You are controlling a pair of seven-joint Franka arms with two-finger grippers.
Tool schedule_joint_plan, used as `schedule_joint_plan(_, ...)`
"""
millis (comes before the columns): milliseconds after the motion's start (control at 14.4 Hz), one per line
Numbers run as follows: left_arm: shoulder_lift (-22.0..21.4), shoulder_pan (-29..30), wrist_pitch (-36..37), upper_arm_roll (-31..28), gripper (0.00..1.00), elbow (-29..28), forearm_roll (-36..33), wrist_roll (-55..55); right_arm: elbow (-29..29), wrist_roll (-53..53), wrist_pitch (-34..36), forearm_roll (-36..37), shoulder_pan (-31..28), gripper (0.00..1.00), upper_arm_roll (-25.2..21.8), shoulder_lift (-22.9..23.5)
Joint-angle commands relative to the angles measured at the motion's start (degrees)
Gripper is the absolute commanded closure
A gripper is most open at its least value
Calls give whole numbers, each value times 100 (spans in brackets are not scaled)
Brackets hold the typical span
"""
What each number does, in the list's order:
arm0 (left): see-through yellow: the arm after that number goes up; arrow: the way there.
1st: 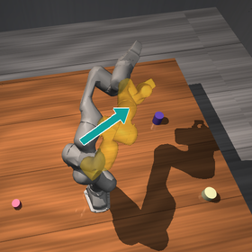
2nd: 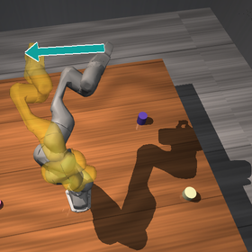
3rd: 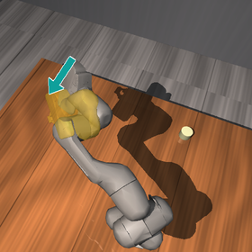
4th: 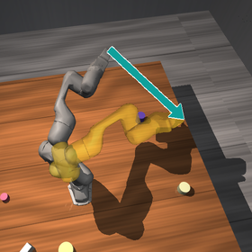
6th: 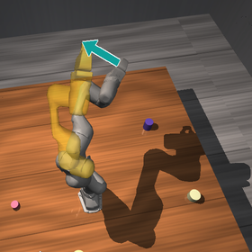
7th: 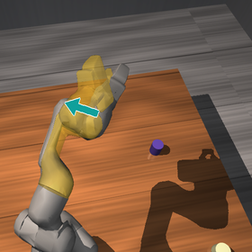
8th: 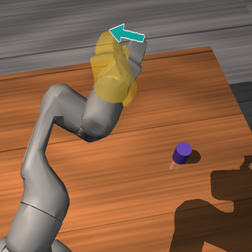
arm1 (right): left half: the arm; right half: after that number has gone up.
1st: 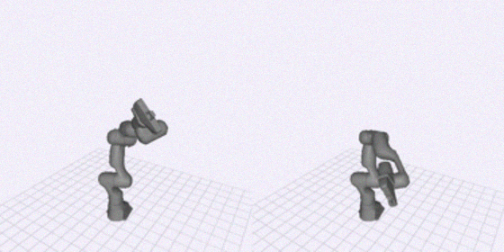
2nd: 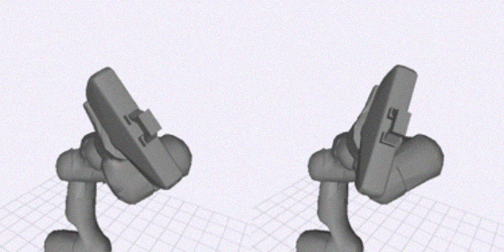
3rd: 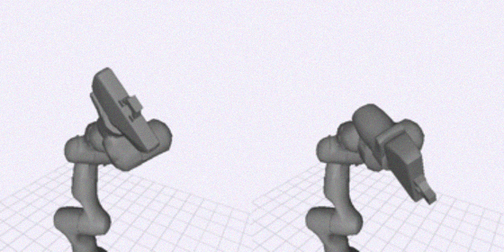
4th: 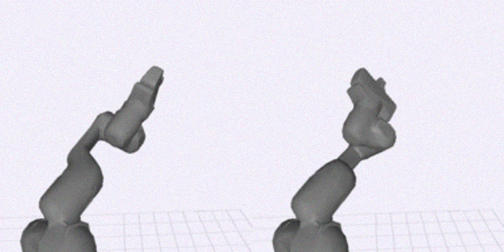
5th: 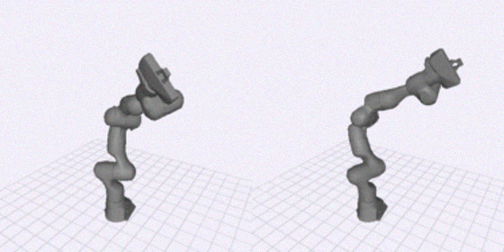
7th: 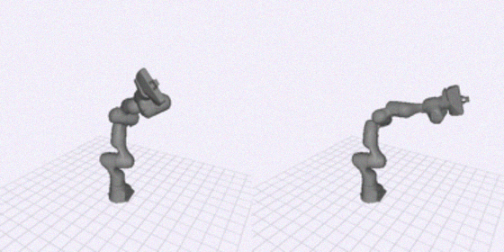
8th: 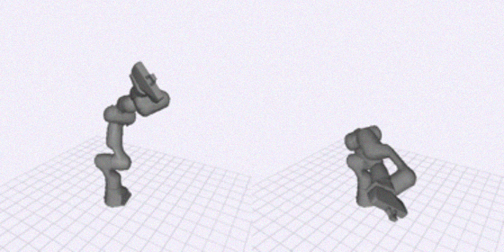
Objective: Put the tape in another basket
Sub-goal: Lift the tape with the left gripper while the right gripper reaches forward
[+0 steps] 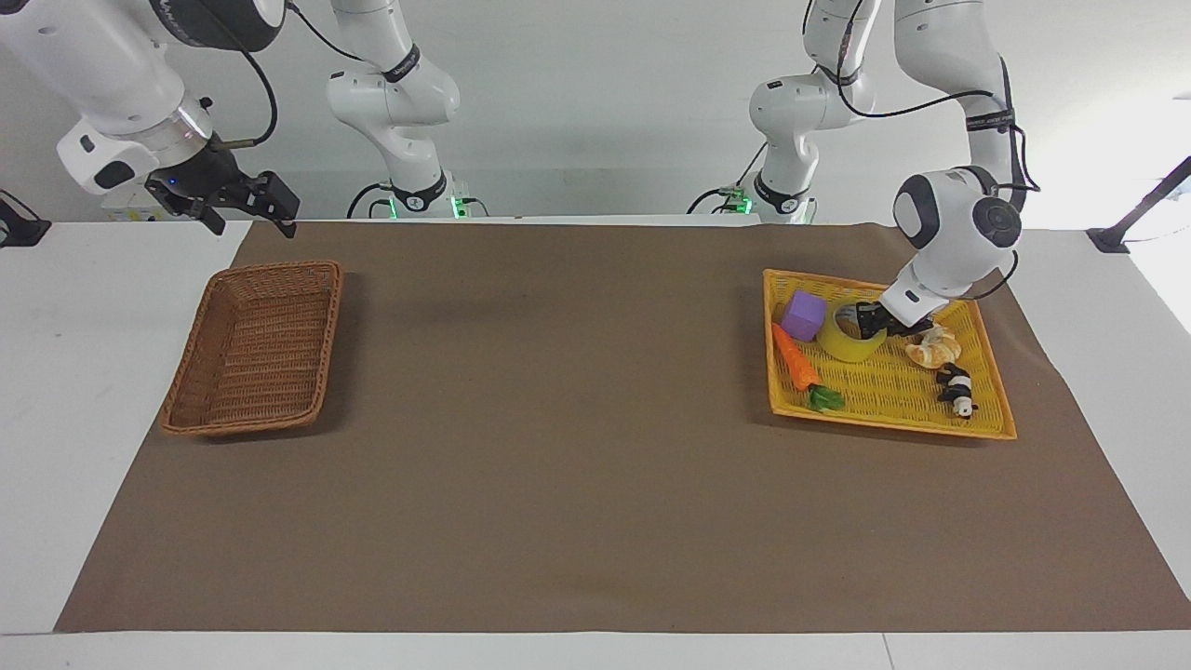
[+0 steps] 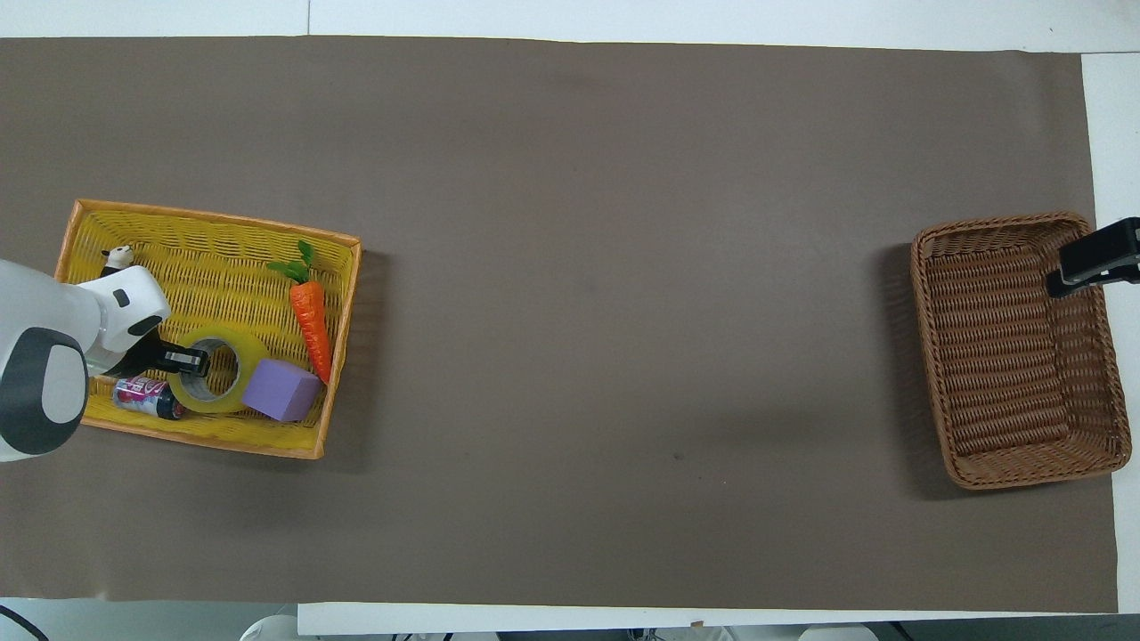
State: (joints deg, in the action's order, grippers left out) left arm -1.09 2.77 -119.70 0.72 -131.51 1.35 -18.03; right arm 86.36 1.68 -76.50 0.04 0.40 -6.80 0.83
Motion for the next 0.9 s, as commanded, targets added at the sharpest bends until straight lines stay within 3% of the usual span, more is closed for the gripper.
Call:
schedule_joint_plan(0, 213, -66, 1279, -46, 100, 1264, 320, 63, 162, 113, -67, 49, -13, 1, 21, -127)
schedule_joint_plan(209, 249, -407, 1529, -46, 98, 1680, 1155, 973, 162, 113, -67, 49, -13, 1, 21, -127)
schedule_joint_plan(487, 415, -1478, 1327, -46, 95, 2057, 1639, 2187, 162, 113, -67, 49, -22, 1, 21, -127)
schedule_joint_plan(696, 749, -2120, 1056, -55, 98, 2733, 2375, 2768, 162, 113, -67, 49, -22, 1, 21, -127)
schedule_joint_plan(835, 1012, -2639, 469, -64, 98, 3208, 2634, 3312, 162, 113, -67, 49, -13, 1, 21, -127)
